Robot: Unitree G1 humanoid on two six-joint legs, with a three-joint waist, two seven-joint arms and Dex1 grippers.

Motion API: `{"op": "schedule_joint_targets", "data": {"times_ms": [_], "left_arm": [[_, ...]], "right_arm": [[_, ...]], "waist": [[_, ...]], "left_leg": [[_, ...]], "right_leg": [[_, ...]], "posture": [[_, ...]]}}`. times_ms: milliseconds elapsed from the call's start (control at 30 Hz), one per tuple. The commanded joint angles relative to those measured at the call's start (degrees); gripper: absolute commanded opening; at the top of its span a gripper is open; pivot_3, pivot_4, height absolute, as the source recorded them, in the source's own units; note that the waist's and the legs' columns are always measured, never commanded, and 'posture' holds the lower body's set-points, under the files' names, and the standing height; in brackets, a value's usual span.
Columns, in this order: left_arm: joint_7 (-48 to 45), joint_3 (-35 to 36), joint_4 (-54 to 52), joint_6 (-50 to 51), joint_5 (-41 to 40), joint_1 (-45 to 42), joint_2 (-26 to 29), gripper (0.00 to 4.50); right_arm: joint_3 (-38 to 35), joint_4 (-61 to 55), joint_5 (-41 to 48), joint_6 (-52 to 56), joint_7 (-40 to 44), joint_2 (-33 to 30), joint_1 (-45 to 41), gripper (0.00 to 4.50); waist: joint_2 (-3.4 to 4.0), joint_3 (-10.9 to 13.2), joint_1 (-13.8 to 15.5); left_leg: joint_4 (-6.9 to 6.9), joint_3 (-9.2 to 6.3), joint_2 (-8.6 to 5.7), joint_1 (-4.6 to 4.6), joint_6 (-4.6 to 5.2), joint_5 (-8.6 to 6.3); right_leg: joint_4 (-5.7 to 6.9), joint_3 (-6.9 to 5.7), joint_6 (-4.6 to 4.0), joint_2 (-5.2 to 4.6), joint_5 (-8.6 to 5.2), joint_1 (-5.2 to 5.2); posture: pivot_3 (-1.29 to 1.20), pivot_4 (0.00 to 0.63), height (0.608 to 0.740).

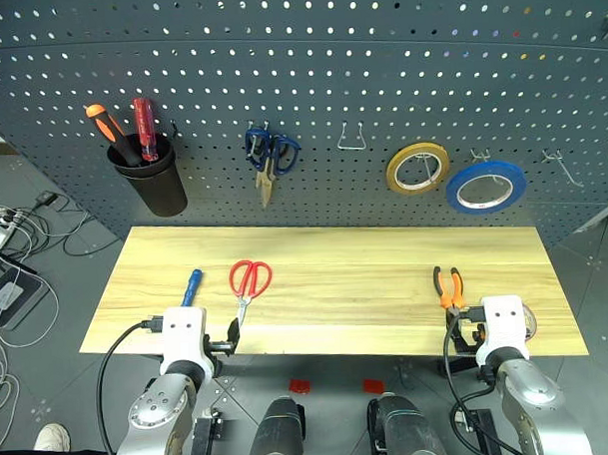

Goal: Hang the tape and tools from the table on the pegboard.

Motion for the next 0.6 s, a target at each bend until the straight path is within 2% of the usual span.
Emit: {"op": "schedule_joint_targets", "data": {"times_ms": [33, 600], "left_arm": [[0.1, 0.7, -1.2, -0.5, 0.2, 0.3, 0.7, 4.48], [0.4, 0.5, -1.4, -0.9, 0.2, 0.1, 0.3, 4.48]], "right_arm": [[-0.3, -1.2, 0.1, -0.4, -0.2, 0.0, 0.5, 4.50], [-0.5, -1.2, 0.1, -0.2, -0.2, -0.1, 0.6, 4.50]], "waist": [[0.00, 0.0, 0.0], [0.00, 0.0, 0.0]], "left_leg": [[0.00, 0.00, 0.00, 0.00, 0.00, 0.00], [0.00, 0.01, 0.00, 0.00, 0.00, 0.00]], "right_leg": [[0.00, 0.00, 0.00, 0.00, 0.00, 0.00], [0.01, 0.00, 0.00, 0.00, 0.00, 0.00]], "posture": [[0.15, 0.235, 0.740], [0.15, 0.244, 0.740]]}}
